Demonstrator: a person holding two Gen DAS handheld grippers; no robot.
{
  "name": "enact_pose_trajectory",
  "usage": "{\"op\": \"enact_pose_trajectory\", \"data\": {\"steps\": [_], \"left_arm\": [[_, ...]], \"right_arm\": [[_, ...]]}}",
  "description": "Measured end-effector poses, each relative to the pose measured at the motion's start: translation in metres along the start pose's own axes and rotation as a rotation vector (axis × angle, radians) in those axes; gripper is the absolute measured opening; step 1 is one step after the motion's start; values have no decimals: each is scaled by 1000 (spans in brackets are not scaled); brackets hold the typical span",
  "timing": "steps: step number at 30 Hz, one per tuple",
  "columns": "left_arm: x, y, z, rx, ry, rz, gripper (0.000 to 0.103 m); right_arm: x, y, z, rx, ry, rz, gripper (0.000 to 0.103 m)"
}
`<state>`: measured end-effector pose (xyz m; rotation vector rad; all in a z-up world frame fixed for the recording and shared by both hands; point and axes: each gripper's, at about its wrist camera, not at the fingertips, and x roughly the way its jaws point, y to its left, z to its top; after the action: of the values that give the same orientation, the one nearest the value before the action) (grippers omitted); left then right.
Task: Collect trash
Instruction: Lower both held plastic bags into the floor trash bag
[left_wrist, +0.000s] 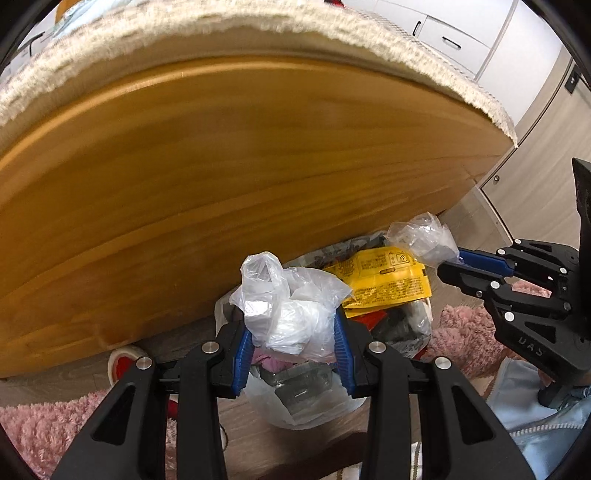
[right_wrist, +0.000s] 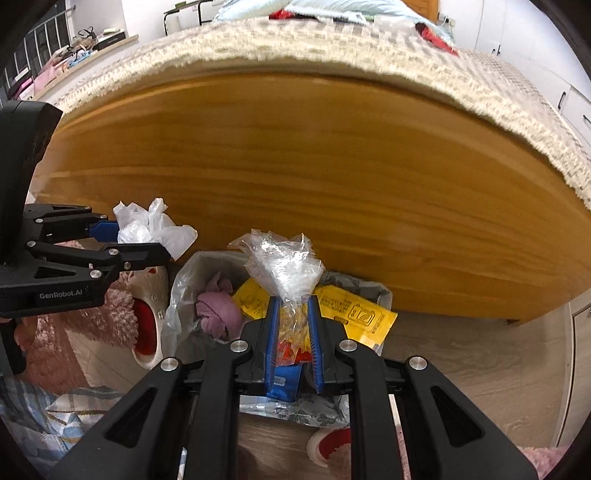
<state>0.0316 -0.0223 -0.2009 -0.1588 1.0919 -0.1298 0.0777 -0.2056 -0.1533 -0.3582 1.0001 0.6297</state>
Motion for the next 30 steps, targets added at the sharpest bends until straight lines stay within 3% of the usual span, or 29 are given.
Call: {"op": "enact_pose_trajectory", "data": {"steps": [17, 30], "left_arm": [[43, 5, -10, -33, 116, 4, 36], [78, 0, -12, -37, 203, -7, 36]], "right_arm": [[44, -15, -4, 83, 167, -12, 16], [83, -13, -14, 141, 325, 82, 15]]}}
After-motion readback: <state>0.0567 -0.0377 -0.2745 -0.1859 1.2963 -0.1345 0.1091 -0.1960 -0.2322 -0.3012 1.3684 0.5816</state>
